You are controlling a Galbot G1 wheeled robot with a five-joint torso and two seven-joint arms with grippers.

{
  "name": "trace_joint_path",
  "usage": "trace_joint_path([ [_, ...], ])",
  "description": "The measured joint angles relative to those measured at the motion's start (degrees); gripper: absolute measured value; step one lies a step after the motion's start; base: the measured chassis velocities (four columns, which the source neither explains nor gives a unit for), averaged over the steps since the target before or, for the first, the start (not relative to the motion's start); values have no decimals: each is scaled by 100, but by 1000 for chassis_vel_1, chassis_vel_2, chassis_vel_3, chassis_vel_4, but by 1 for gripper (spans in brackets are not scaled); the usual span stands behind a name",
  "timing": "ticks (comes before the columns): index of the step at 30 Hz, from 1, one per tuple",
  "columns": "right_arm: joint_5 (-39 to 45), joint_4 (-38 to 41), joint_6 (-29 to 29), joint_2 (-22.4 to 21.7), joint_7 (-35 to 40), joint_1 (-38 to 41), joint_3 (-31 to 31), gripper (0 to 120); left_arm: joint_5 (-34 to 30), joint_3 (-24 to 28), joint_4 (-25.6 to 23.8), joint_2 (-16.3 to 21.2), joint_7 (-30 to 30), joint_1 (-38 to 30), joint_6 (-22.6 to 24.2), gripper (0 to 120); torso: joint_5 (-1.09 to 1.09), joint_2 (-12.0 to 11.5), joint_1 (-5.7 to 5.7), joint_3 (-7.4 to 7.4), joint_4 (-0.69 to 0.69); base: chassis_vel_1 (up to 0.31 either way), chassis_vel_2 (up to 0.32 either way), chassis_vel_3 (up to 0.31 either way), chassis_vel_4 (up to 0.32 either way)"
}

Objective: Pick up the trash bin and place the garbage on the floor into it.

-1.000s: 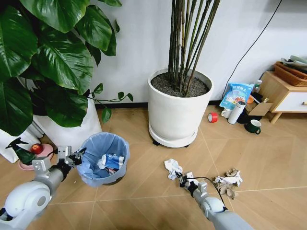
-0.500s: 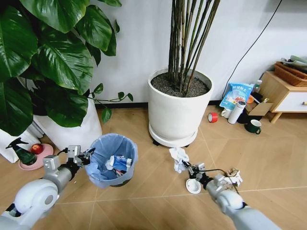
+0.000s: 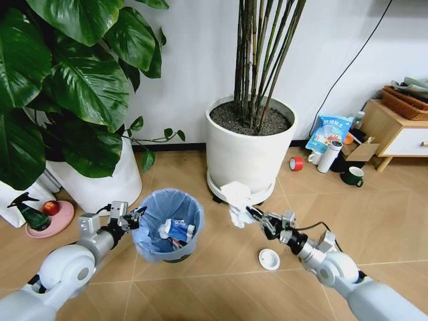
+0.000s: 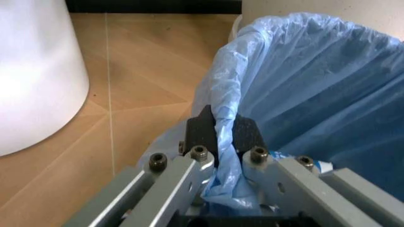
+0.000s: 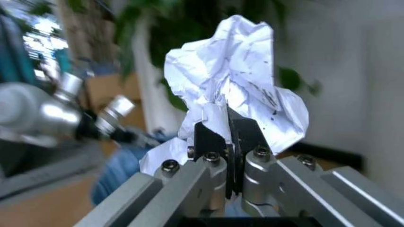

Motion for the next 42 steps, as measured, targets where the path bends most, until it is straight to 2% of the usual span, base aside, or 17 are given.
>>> trace_joint_path([
  [3,94,100,-32,-26,-36,271,-251,0,-2,55,1,16,3,-43,-5,0,1,0,0,0,1,0,0,0,0],
  [6,258,85,-72,-22,-107,903,-877,0,-5,188,6,51,16,-130,-32,0,1,0,0,0,0,0,0,0,0],
  [9,330,-6,-81,10,-135,1244,-1197,0,-1,272,18,69,29,-179,-43,0,1,0,0,1,0,0,0,0,0],
  [13,463,-299,-127,189,-141,2080,-1849,0,11,454,71,64,49,-374,-51,0,1,0,0,1,1,0,0,0,0],
  [18,522,-613,-150,382,-122,2555,-2319,0,-2,558,117,35,49,-545,-56,0,1,0,0,1,0,0,0,0,0],
  [23,520,-862,-135,499,-118,2724,-2636,0,-20,630,159,35,51,-637,-56,0,1,0,0,0,-1,0,0,0,0],
  [34,387,-1178,-129,644,2,2810,-2919,0,-98,767,169,53,27,-788,-55,0,1,0,0,0,-1,0,0,0,0],
  [37,311,-1224,-140,651,66,2815,-2984,10,-123,799,169,49,12,-813,-49,0,1,0,0,0,-1,0,0,0,0],
  [38,311,-1224,-140,651,66,2815,-2984,10,-123,799,169,49,12,-813,-49,0,1,0,0,0,-1,0,0,0,0],
  [42,273,-1244,-186,625,103,2808,-3064,29,-155,810,168,45,-3,-840,-38,0,1,0,0,0,-1,0,0,0,0],
])
